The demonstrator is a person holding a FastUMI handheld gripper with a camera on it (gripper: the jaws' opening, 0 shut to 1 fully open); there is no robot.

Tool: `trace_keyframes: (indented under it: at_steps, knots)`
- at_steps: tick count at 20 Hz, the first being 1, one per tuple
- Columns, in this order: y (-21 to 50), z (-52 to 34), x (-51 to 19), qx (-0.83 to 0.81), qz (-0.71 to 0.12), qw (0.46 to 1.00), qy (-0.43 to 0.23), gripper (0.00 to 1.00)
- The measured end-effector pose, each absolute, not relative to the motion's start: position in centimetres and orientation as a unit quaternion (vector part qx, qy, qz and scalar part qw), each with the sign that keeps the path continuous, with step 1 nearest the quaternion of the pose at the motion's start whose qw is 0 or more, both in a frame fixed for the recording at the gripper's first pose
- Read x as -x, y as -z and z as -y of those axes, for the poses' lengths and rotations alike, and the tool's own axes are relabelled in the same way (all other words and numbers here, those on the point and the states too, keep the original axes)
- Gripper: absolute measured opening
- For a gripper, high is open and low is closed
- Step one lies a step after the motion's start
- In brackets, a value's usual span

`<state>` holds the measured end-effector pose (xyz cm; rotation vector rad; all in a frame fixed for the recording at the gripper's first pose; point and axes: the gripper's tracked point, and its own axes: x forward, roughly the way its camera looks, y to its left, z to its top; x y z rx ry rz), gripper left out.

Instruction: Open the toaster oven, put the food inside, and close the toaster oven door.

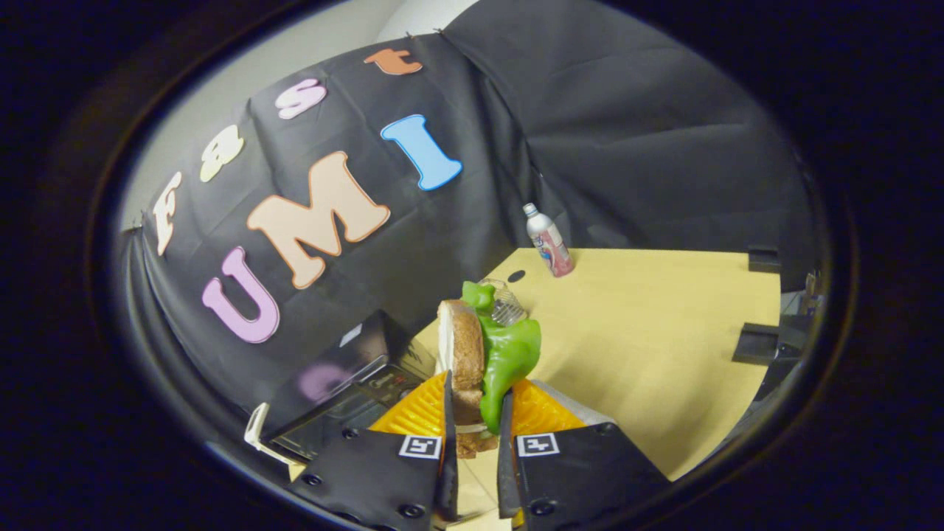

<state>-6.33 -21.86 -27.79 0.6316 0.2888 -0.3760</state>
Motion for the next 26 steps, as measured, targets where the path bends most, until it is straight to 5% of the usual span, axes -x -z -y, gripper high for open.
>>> trace_keyframes:
  at_steps: [18, 26]
  knots:
    - [30.6, 4.2, 5.3, -0.403, -0.196, 0.891, 0.07, 0.23]
    - [34.2, 0.4, 1.2, -0.479, -0.205, 0.851, 0.072, 0.23]
